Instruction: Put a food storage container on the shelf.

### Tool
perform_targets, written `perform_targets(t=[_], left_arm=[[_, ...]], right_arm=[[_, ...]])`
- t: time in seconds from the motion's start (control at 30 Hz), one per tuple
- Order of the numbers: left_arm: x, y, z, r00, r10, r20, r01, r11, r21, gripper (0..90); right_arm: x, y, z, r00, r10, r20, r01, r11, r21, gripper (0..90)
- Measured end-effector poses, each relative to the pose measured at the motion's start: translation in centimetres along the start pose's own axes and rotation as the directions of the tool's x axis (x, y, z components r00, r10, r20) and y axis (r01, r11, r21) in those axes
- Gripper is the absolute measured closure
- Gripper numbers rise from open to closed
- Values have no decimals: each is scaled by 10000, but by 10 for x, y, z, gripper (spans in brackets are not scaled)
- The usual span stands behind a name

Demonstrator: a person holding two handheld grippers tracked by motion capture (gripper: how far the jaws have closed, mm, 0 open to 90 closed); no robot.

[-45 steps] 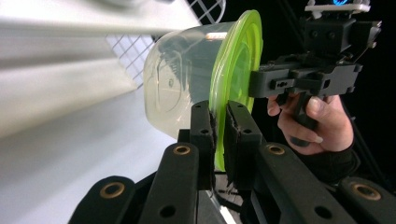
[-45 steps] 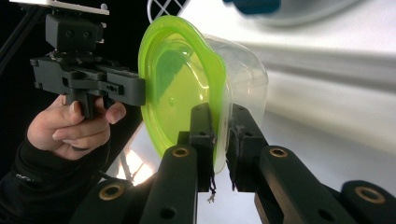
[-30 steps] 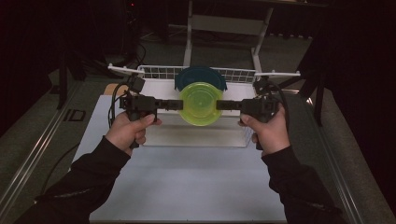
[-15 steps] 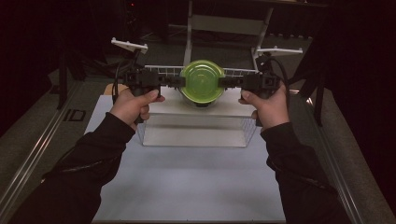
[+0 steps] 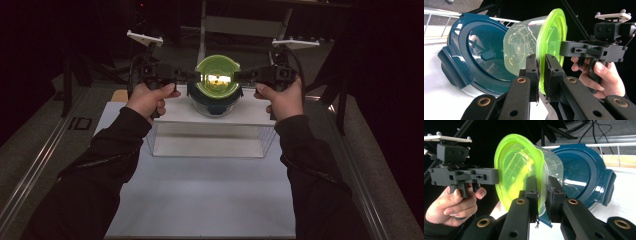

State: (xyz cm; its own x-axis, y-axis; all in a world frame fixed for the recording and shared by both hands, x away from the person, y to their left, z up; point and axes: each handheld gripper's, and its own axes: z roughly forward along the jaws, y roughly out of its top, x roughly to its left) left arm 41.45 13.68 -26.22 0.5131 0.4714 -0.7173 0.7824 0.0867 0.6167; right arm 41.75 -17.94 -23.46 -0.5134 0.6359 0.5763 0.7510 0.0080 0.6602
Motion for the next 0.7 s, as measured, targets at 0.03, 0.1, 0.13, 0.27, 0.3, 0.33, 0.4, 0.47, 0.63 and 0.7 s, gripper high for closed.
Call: perform_targets(t=[0.03, 0.1, 0.13, 0.27, 0.3, 0.33, 0.4, 0.47, 0.63, 0.7], left_arm=[[1, 1, 1, 10000, -28, -39, 28, 10000, -15, 820], [3, 2, 4, 9998, -182, -96, 182, 9998, -5, 819], [3, 3, 5, 9996, -257, -102, 256, 9997, -49, 819], [8, 1, 7, 9991, -409, 108, 411, 9991, -126, 817], [8, 2, 7, 9989, -441, 142, 443, 9989, -142, 817], [9, 2, 7, 9988, -460, 187, 463, 9988, -153, 817], [9, 3, 8, 9983, -531, 249, 536, 9984, -196, 816], [9, 5, 9, 9983, -546, 203, 551, 9982, -220, 813], [9, 8, 11, 9978, -659, 47, 661, 9970, -415, 800], [13, 7, 11, 9951, -973, 149, 980, 9935, -570, 797]], right_arm=[[-1, 1, 1, 10000, 45, 36, -45, 10000, 23, 811], [-4, 3, 3, 9999, 139, 97, -140, 9999, 88, 810], [-6, 4, 4, 9997, 217, 106, -218, 9997, 108, 810], [-9, 6, 6, 9990, 427, 131, -429, 9989, 208, 807], [-10, 7, 6, 9988, 468, 157, -471, 9987, 190, 806], [-10, 8, 7, 9987, 468, 208, -472, 9987, 210, 804], [-12, 10, 8, 9983, 472, 336, -478, 9987, 169, 800], [-14, 12, 11, 9979, 556, 342, -561, 9983, 145, 794], [-17, 16, 15, 9968, 596, 530, -598, 9982, 17, 784], [-20, 17, 17, 9963, 782, 360, -781, 9969, -41, 785]])
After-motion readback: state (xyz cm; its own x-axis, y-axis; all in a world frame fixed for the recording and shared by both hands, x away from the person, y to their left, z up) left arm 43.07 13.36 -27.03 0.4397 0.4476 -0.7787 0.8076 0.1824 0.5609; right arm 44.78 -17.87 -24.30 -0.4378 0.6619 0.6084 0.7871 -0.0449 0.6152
